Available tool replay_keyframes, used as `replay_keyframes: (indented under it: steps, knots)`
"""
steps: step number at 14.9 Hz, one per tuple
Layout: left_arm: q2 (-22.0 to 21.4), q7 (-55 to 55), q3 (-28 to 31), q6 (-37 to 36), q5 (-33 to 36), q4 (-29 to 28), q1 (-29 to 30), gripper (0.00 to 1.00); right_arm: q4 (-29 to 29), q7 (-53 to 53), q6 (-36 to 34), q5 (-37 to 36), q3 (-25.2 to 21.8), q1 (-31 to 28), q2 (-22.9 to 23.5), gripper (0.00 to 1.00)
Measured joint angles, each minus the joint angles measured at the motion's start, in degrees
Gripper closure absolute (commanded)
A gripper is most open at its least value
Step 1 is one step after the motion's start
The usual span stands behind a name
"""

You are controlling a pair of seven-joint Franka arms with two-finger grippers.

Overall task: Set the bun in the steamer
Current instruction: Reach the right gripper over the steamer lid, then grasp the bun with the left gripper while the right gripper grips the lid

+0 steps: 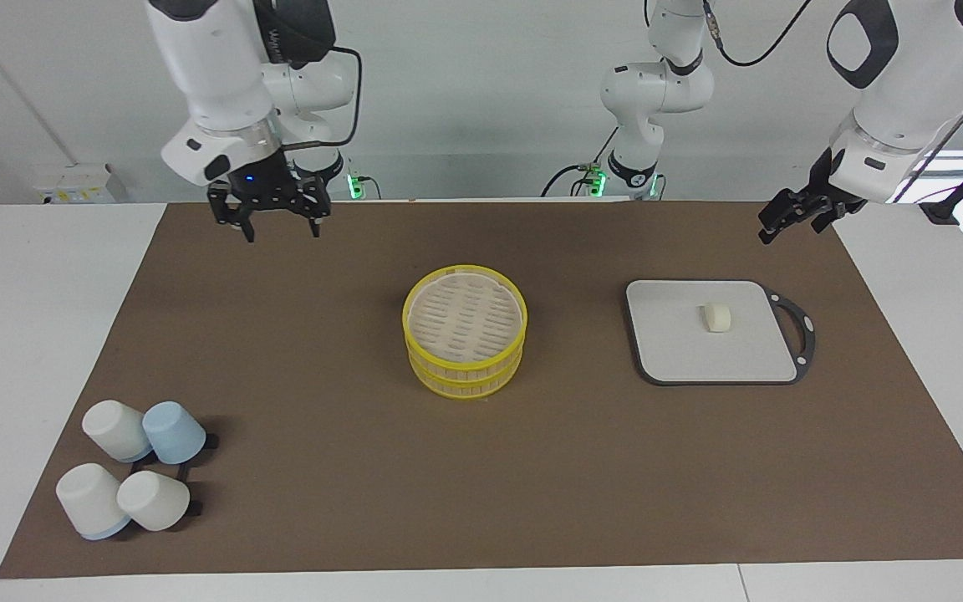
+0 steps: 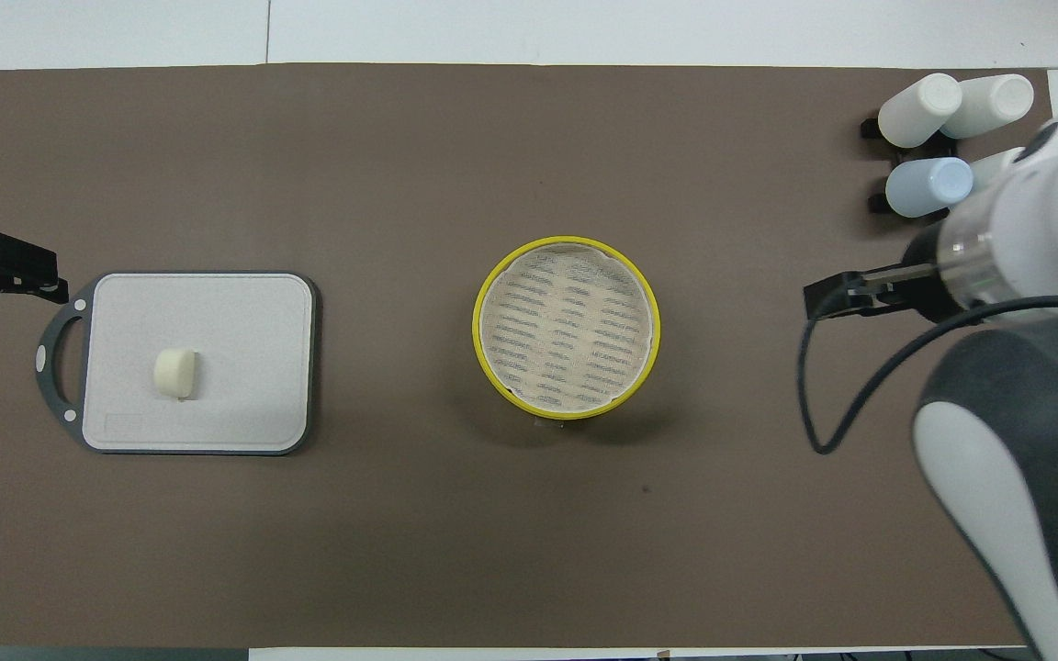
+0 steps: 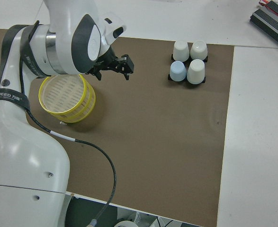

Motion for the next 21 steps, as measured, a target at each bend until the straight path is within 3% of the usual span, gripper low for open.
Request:
replay_keyframes:
  steps: [4,7,15,21]
  knots:
    - [0.0,0.0,0.0,0.0,0.0,0.0,0.0,0.0,10.4,13.73,0.6,-0.02,0.02,9.21,11.65,0.0]
    - [0.0,0.0,0.0,-0.04,0.0,-0.02,0.0,0.0,14.94,21.92,2.27,-0.02,-0.03,13.82,18.05,0.0]
    - [-2.22,0.0,0.3,3.63,0.0,-6.65,0.03,0.0,17.69,33.22,6.37,-0.01,-0.08,21.62,24.7,0.01]
    - [-3.85,0.0,0.31,6.39,0.0,-10.13,0.04,0.0,18.61,33.93,11.13,-0.01,-0.11,24.08,27.75,0.01]
